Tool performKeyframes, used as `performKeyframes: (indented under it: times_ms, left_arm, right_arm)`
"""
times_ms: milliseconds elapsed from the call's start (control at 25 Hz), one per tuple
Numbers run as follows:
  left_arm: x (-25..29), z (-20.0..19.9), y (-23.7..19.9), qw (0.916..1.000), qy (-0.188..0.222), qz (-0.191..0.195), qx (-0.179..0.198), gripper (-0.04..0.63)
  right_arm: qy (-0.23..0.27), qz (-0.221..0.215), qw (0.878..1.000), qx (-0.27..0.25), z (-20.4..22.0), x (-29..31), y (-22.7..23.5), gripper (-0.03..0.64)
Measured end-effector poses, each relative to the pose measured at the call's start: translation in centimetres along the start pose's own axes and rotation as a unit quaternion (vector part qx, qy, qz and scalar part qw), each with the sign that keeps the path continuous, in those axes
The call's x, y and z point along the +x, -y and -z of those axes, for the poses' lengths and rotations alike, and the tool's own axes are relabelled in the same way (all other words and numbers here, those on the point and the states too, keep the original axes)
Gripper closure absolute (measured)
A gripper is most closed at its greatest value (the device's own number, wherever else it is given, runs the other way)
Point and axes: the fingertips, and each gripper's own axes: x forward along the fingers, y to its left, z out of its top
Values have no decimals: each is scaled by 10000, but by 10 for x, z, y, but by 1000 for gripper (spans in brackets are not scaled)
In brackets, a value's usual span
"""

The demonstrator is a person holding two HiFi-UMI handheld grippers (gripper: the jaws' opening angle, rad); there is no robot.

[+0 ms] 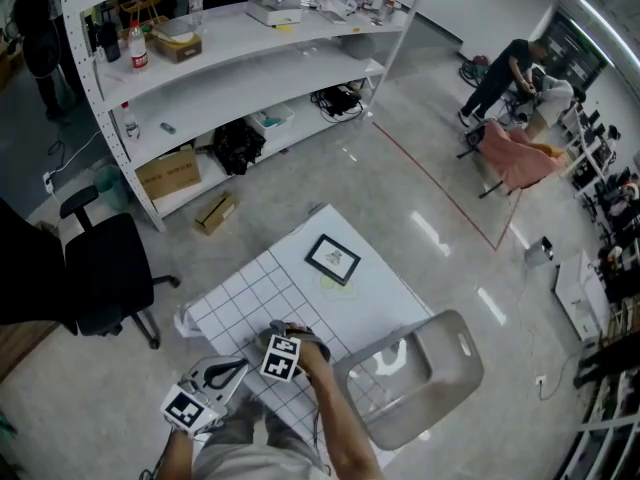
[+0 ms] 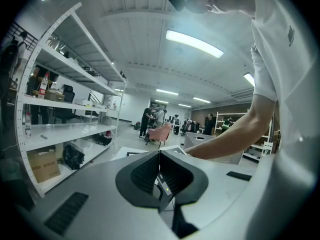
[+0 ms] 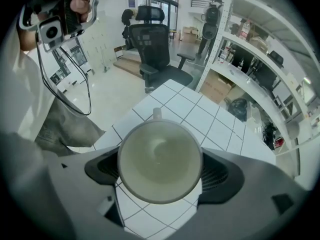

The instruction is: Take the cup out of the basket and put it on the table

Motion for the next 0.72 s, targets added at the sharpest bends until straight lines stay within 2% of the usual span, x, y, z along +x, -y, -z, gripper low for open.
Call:
performKeyframes:
  times_ms: [480, 640, 720]
  left_arm:
    - [2, -4, 0, 9999, 58, 92, 80, 583]
    - [-1, -12, 0, 9998, 135, 97, 112, 583]
    - [-4, -18, -1, 9997, 179, 86, 123, 583]
  right_arm:
    - [71, 169, 9997, 168, 7, -30, 3, 176]
    - [275, 503, 9981, 210, -5, -62, 7, 176]
    - [540, 748, 9954, 245, -18, -88, 7, 176]
